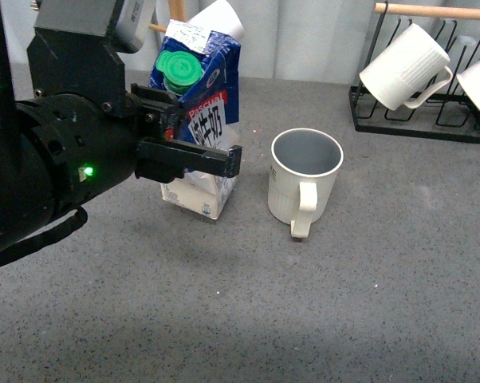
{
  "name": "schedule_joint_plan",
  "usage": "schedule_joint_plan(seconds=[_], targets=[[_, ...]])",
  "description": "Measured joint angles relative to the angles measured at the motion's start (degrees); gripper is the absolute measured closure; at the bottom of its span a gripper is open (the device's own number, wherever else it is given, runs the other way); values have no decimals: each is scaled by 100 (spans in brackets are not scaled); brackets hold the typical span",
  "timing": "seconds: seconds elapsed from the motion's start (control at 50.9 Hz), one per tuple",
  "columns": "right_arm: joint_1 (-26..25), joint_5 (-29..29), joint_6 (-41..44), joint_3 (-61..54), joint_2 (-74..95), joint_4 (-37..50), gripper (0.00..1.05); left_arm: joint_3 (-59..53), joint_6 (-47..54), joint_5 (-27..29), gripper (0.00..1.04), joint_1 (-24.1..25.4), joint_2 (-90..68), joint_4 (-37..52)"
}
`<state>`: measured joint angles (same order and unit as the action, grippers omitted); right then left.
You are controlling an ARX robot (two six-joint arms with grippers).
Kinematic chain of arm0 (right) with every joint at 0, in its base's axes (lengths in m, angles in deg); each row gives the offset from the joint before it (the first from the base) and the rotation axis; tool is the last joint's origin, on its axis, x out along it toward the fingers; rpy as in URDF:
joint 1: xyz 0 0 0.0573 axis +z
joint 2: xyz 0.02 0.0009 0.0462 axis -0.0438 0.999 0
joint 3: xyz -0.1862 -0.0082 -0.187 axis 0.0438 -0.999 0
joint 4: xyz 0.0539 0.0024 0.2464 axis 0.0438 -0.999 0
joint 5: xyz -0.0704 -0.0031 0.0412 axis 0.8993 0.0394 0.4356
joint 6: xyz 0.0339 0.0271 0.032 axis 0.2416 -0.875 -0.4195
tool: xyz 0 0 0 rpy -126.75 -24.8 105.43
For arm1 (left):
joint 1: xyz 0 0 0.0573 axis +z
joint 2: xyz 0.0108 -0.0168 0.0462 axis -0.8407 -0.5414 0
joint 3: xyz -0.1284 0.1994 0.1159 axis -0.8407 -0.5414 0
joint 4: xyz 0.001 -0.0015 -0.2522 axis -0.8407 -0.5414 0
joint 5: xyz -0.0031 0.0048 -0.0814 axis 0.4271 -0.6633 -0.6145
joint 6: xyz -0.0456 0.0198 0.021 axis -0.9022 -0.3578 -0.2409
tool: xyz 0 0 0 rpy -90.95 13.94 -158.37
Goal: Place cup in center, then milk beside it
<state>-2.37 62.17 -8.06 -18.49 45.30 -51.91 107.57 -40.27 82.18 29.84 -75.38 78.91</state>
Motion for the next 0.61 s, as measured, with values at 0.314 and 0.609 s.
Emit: schedule_joint_plan(seconds=[0.314, 0.609], targets=[[0, 0, 0, 0, 0, 0, 9, 404, -170, 175, 101, -240, -361, -310], [0, 0, 0, 0, 0, 0, 9, 551, -363, 249, 93, -367, -474, -428]])
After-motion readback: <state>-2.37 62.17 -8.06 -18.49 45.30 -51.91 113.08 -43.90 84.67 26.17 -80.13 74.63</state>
